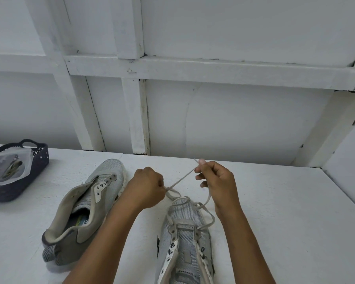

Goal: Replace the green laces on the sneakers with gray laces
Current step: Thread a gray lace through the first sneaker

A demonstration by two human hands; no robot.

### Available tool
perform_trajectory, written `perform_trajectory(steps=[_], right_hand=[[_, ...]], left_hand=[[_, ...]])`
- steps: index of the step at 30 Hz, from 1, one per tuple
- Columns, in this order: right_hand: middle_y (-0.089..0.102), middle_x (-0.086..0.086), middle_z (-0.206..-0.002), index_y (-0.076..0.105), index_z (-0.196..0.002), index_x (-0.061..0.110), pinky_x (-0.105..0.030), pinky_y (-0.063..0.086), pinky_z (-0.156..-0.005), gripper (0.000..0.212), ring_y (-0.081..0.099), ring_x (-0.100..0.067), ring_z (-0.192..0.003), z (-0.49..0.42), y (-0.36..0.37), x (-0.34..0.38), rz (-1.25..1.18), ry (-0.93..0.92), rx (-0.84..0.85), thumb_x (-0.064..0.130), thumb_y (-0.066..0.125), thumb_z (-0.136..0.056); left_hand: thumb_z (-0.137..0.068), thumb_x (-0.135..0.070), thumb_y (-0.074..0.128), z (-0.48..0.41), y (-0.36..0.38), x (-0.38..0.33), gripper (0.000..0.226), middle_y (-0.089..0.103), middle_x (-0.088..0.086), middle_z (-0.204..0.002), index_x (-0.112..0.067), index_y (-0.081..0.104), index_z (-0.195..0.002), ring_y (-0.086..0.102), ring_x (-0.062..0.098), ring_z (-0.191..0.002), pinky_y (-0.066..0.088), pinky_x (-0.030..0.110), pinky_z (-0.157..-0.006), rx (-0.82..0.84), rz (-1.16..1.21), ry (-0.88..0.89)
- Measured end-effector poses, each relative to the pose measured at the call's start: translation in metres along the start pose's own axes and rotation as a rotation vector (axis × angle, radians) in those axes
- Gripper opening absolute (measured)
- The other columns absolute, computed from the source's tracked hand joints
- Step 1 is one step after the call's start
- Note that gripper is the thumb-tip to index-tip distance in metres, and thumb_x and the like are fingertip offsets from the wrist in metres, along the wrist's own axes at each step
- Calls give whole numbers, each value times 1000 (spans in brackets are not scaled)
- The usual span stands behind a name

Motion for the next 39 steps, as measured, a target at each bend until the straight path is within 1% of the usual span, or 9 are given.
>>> perform_trajectory(steps=[3,7,12,17,22,27,32,36,39], right_hand=[[69,2,-71,68,-73,11,-31,50,-67,26,62,-9,-70,1,2,1,13,-17,27,27,66,-94],[67,-12,-73,66,-76,4,-35,49,-66,28,58,-20,-68,2,6,-2,120,-51,108,28,70,-91],[64,-12,-69,65,-76,4,-32,50,-66,28,57,-16,-66,1,10,-4,53,-50,92,27,72,-90],[64,-2,-66,62,-71,8,-30,49,-65,23,57,-14,-67,-1,9,-7,28,-40,179,17,68,-92],[71,-8,-80,69,-83,5,-30,49,-67,19,59,-12,-69,-5,12,-9,-47,-1,96,20,66,-94],[76,0,-100,68,-108,12,-28,56,-73,15,69,-15,-85,-9,13,-16,-181,100,7,17,58,-98],[77,-9,-92,61,-108,7,-27,57,-71,15,71,-17,-79,-11,9,-15,-344,157,-83,1,59,-95],[75,-18,-94,63,-100,2,-31,60,-74,6,71,-22,-79,-10,9,-13,-538,251,-58,5,59,-95],[74,-19,-97,63,-102,1,-35,59,-79,11,73,-25,-85,-8,11,-13,-548,283,-42,9,63,-93]], left_hand=[[-90,-33,67,0,2,0,11,56,-6,-104,-22,69,-93,53,18,-104,44,29,-75,30,-37,40],[-93,-25,66,11,-4,-15,25,55,-23,-120,-29,60,-116,52,-2,-112,43,24,-90,-28,397,208],[-96,-23,64,9,-4,-21,7,73,-9,-83,-24,69,-91,68,3,-82,56,33,-83,-87,602,227],[-93,-32,67,5,4,-18,13,68,-13,-96,-30,63,-105,63,3,-93,51,20,-75,-72,650,281],[-95,-28,64,0,4,-18,13,68,-15,-79,-22,66,-84,61,1,-76,48,18,-72,-112,628,295],[-95,-24,62,-7,4,-12,18,71,-11,-76,-21,64,-77,67,11,-75,57,40,-75,-234,745,120],[-95,-26,62,-3,10,-20,18,70,-6,-71,-20,65,-78,67,17,-71,57,49,-77,-239,789,113],[-94,-28,64,-3,15,-27,20,68,-3,-71,-19,65,-76,66,21,-72,58,45,-75,-210,790,163],[-92,-20,67,-2,17,-28,15,68,-12,-81,-22,64,-77,66,10,-75,55,28,-71,-166,754,240]])
Point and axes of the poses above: each hand's wrist, its own z-axis away from the middle knuckle, its own y-axis out of the palm, x = y × z, the point moved 1 cm from there along -z, towards the middle knuckle
